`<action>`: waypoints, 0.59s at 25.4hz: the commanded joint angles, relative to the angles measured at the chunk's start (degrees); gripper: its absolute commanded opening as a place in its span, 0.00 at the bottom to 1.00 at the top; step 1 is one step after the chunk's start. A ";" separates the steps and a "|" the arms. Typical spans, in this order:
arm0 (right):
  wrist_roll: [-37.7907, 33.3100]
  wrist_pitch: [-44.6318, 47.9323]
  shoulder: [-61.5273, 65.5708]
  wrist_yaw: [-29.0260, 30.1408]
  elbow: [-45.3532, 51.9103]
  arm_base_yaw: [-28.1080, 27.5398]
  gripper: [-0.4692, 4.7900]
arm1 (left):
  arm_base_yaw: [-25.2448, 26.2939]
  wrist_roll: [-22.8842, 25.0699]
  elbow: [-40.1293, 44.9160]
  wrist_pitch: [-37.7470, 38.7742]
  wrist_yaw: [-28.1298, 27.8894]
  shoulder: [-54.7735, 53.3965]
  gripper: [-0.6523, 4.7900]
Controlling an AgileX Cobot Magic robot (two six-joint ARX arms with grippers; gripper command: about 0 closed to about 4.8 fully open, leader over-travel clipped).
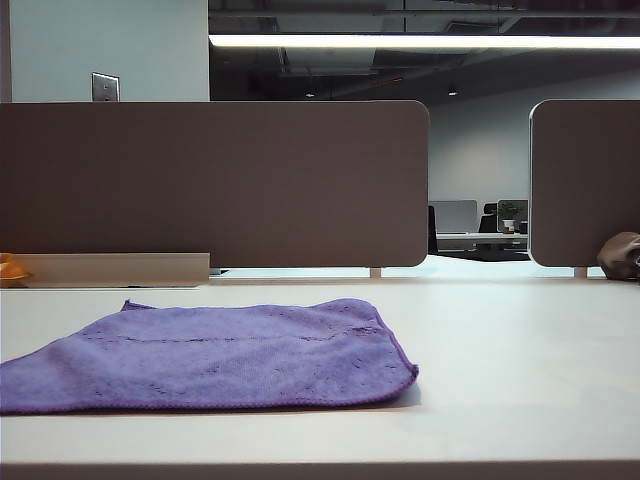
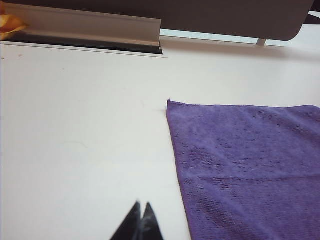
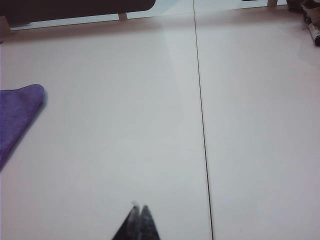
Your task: Fold the bottom of the cloth upward, then fold it vertically to form a square shape.
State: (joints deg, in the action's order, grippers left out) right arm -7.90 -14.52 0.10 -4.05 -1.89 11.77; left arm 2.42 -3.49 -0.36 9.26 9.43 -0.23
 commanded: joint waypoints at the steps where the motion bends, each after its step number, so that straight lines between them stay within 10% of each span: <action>1: -0.07 -0.70 0.02 -0.09 -0.20 0.04 0.09 | 0.00 0.02 -0.15 0.11 0.22 -0.07 0.12; 15: -2.05 -3.80 0.02 3.30 -5.49 0.13 0.09 | 0.00 -3.26 -4.98 0.35 0.85 -0.09 0.11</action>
State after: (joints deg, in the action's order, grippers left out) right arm -9.15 -18.39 0.19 -1.10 -5.19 11.88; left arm 2.42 -5.34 -3.29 10.81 10.20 -0.32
